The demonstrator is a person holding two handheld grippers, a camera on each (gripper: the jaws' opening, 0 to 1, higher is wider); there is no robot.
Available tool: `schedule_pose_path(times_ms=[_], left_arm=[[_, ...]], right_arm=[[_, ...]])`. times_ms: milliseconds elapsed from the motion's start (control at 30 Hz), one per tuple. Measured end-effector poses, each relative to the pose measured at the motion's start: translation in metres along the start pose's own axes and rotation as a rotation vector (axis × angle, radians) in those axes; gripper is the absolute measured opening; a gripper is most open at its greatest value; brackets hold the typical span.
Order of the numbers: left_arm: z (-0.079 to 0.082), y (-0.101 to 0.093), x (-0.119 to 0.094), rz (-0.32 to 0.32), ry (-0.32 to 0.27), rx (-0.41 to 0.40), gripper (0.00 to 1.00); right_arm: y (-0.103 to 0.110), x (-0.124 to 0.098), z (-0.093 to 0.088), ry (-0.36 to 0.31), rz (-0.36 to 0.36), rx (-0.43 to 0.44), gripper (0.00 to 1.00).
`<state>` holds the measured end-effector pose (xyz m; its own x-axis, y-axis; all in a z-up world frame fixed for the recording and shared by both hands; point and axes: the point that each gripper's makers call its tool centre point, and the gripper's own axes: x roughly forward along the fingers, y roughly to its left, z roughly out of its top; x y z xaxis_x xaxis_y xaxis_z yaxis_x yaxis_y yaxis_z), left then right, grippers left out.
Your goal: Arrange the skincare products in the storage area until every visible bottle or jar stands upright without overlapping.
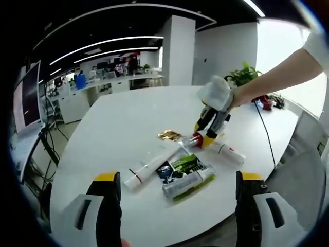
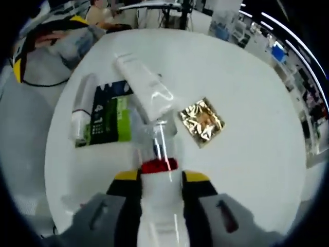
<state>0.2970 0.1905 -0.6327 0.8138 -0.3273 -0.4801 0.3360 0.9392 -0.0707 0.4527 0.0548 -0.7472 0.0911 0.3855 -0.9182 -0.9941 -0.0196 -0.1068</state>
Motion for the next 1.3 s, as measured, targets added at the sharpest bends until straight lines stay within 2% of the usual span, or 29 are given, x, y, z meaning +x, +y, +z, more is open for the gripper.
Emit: schedule_pose_path(times_ms=[133, 300, 433, 667, 767, 833, 967, 1067, 1200, 1233, 1267, 1300], left_arm=[[0.002, -0.001, -0.001, -0.002, -0.007, 0.0, 0.91], [0.003, -0.004, -0.002, -0.01, -0.015, 0.006, 0.9], [0.004, -0.006, -0.003, -0.021, -0.02, 0.013, 0.9], [0.006, -0.016, -0.004, -0.043, -0.023, 0.063, 0.9], [0.007, -0.018, -0.005, -0.046, -0.025, 0.079, 0.9], [0.007, -0.018, -0.007, -0.044, -0.027, 0.081, 0.9], [0.007, -0.018, -0.01, -0.038, -0.028, 0.082, 0.9], [0.006, -0.023, -0.01, -0.045, -0.023, 0.095, 0.9], [0.006, -0.03, -0.01, -0.053, -0.02, 0.107, 0.9], [0.007, -0.031, -0.01, -0.054, -0.021, 0.109, 0.9], [0.008, -0.032, -0.01, -0.054, -0.023, 0.111, 0.9], [0.008, -0.033, -0.01, -0.054, -0.023, 0.113, 0.9]], right_arm=[[0.003, -0.002, 0.005, 0.013, 0.01, 0.029, 0.28], [0.002, -0.011, 0.011, -0.016, -0.002, 0.091, 0.28], [-0.008, -0.026, 0.015, -0.059, -0.071, 0.161, 0.27], [-0.023, -0.073, 0.012, -0.171, -0.206, 0.287, 0.27], [-0.027, -0.095, 0.005, -0.236, -0.272, 0.377, 0.27], [-0.026, -0.103, -0.002, -0.261, -0.298, 0.427, 0.27], [-0.025, -0.115, -0.02, -0.343, -0.379, 0.593, 0.26], [-0.021, -0.121, -0.032, -0.362, -0.43, 0.679, 0.26], [-0.015, -0.123, -0.05, -0.352, -0.494, 0.75, 0.26], [-0.014, -0.124, -0.055, -0.358, -0.511, 0.779, 0.26], [-0.015, -0.127, -0.057, -0.397, -0.538, 0.824, 0.27], [-0.015, -0.128, -0.062, -0.398, -0.545, 0.861, 0.27]])
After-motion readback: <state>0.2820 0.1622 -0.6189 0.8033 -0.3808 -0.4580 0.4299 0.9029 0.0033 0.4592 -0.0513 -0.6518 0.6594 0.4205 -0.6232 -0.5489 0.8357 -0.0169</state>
